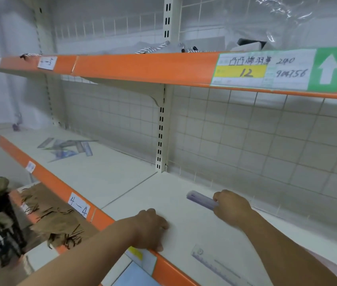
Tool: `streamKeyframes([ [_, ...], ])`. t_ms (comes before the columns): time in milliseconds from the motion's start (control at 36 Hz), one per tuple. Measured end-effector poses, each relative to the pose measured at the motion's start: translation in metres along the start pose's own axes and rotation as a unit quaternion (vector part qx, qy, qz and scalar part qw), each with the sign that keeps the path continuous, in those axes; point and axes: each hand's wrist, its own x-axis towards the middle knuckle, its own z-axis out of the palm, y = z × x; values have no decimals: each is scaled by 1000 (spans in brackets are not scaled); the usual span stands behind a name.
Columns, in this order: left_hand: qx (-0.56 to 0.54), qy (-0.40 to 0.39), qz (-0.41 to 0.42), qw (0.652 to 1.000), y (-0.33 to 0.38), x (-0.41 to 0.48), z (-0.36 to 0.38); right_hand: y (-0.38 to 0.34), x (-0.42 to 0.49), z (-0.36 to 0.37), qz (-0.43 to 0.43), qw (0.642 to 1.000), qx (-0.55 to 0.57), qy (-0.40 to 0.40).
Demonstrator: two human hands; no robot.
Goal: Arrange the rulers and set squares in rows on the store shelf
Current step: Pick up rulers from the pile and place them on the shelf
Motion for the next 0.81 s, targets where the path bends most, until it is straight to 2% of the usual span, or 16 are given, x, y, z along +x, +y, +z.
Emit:
streamKeyframes([
  [556, 12, -13, -9, 1000, 4, 0, -5, 3, 2, 7, -15, 999, -19, -28],
  [667, 8, -11, -8, 1000, 4, -2, -4, 1, -2, 5, -8, 1000, -20, -18],
  [806, 15, -12, -7, 1000, 7, -4, -6, -4, -17, -3, -11, 999, 13, 30],
])
